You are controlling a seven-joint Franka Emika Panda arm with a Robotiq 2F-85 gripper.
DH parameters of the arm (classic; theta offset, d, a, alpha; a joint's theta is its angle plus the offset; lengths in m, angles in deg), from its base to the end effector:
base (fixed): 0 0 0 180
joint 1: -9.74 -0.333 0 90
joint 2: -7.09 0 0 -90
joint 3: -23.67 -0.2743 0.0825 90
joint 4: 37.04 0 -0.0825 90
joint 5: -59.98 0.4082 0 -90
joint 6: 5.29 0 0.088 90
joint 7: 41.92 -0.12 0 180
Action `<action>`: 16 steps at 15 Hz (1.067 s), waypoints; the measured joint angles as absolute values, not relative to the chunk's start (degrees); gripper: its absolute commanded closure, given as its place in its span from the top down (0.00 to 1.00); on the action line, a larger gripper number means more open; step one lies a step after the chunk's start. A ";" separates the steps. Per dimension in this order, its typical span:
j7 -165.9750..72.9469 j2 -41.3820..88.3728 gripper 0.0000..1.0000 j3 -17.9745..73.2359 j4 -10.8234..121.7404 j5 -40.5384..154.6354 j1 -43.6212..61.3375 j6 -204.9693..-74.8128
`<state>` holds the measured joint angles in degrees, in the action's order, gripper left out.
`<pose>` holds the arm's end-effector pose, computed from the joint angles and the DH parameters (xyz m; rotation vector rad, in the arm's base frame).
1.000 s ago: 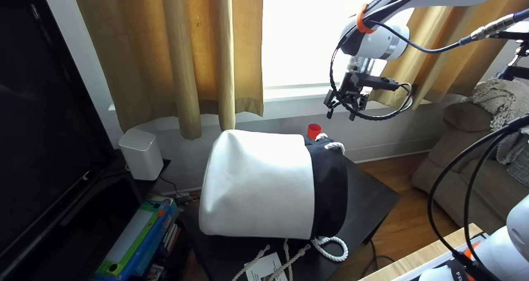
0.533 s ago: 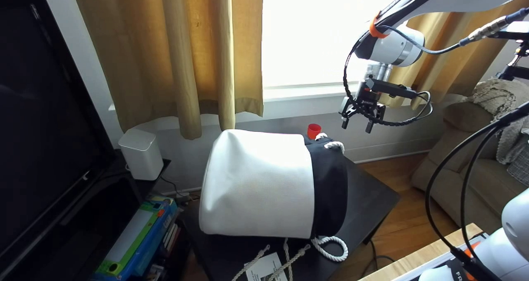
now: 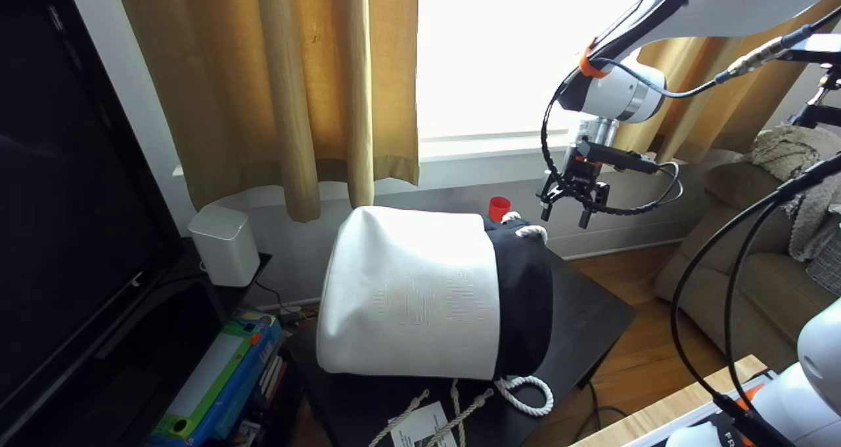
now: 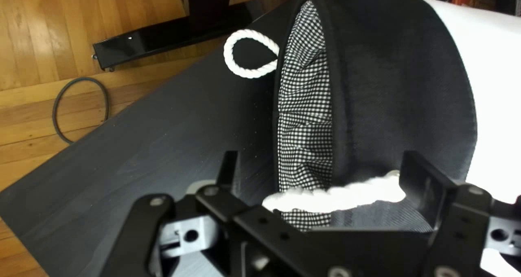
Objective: Put the laundry bag upright
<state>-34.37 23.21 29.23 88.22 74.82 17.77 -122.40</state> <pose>0.4966 -0.1052 0.1622 -2.8158 0.3898 0.5469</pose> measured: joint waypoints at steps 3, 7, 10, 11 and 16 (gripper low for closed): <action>-29.05 25.58 1.00 28.66 89.69 79.36 18.50 -124.50; -19.88 27.74 1.00 26.63 91.84 86.05 20.05 -128.64; -10.91 29.16 1.00 23.78 93.23 94.51 21.79 -133.82; -7.84 29.57 1.00 22.85 93.59 97.48 22.34 -135.54; 4.04 31.15 0.58 21.03 93.88 109.24 23.53 -138.50</action>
<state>4.04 31.15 21.03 93.88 109.24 23.53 -138.50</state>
